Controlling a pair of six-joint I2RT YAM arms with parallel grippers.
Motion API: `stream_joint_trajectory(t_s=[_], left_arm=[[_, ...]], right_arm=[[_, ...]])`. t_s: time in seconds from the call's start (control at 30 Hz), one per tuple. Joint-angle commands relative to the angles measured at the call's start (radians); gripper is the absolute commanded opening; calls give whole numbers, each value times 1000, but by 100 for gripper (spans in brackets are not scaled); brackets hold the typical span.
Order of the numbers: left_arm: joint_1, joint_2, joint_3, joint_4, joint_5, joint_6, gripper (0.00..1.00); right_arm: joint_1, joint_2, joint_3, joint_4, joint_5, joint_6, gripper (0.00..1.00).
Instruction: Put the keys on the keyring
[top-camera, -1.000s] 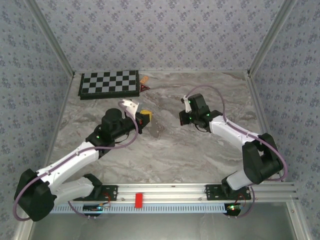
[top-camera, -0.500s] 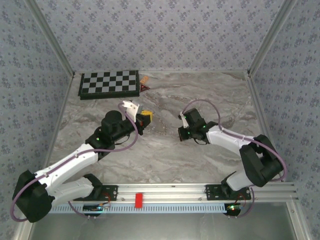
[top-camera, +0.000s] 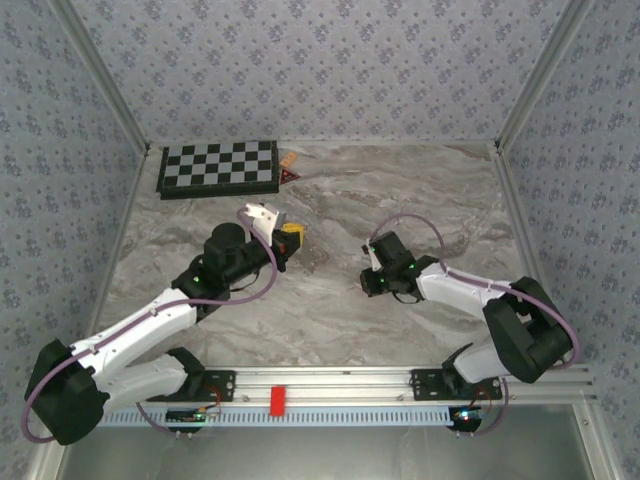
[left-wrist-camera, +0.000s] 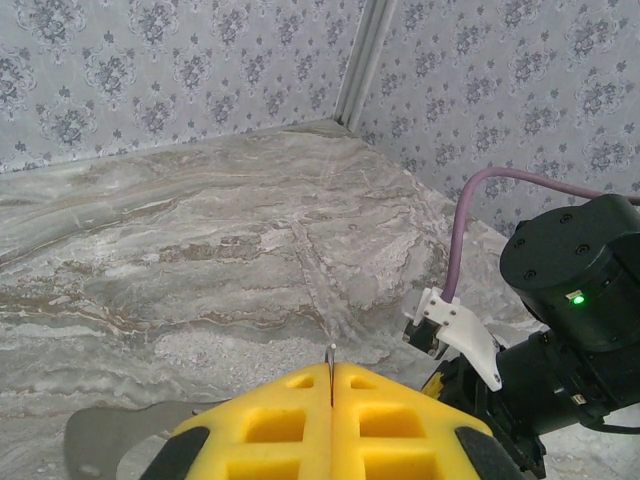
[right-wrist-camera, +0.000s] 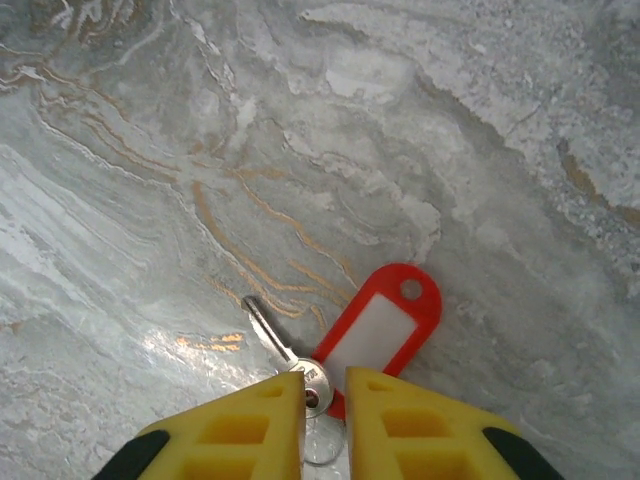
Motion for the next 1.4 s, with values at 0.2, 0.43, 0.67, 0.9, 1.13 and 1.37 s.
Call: stream_joint_trajectory(t_s=[0.2,0.43,0.67,0.9,1.13,1.37], left_arm=[[-12,-17,9,37,-7,16,0],[-11,-12,10,33,-9,19,0],[-11,2,16,32,-12,18,0],[-11,3,16,31,-13,18,0],[-11,-10,16,25,-14,19,0],[-13,-12,15,25,-14,18,0]], right_arm=[[-20,-62,111,-233,-3,8,30],[-29,-16,199,-319,-12,-75,31],[6,-15,155,-275,30,-101,32],[101,41,163,-271,136,-97,33],[123,124,229,-340,175,-95,33],[133,157,236,-333,180,-90,32]])
